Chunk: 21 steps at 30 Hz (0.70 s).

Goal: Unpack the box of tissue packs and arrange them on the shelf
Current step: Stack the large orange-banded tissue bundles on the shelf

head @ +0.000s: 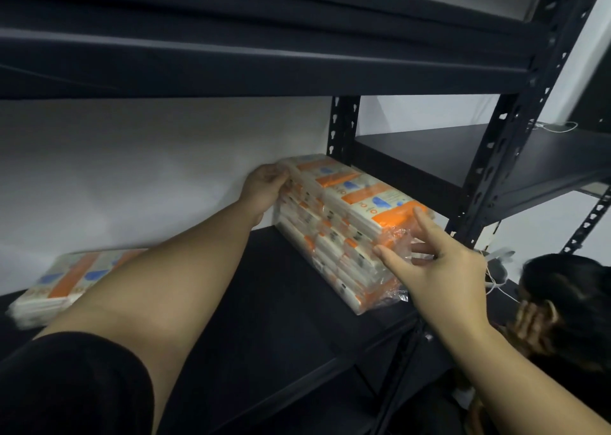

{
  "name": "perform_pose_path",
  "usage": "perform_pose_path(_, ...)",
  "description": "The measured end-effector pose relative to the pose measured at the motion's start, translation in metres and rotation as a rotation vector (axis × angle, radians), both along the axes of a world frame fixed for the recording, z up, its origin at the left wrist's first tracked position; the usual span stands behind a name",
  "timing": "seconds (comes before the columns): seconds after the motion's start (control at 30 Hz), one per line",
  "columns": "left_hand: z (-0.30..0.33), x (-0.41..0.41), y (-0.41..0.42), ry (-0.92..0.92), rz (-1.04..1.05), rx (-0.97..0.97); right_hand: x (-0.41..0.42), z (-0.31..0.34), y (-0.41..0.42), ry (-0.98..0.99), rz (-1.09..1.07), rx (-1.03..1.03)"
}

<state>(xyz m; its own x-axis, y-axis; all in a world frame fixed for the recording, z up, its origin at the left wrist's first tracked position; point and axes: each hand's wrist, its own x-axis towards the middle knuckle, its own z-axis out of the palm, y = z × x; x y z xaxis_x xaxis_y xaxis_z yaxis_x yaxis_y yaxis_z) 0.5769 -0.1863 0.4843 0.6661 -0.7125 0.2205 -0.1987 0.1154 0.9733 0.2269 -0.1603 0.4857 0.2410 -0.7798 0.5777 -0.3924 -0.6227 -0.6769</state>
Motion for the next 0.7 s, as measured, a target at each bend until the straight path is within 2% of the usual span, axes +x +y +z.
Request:
perform_pose_path(0.17,-0.013,-0.008,0.014,-0.092,-0.011,0.142,-0.012,-0.018,0.007,-0.062,0.015,0.051)
perform_pose_path(0.33,-0.031,-0.029,0.030,-0.018,-0.105,0.255,-0.019,-0.053,0.011,0.024,-0.006,0.149)
perform_pose_path(0.43,-0.042,-0.046,0.036,-0.020,-0.071,0.325,-0.019,-0.067,0.015,0.034,0.018,0.221)
perform_pose_path(0.57,-0.063,-0.074,0.051,-0.136,-0.031,0.392,-0.020,-0.073,0.018,0.023,0.098,0.269)
perform_pose_path(0.7,-0.083,-0.103,0.066,-0.213,-0.075,0.375,-0.017,-0.075,0.011,0.072,0.151,0.260)
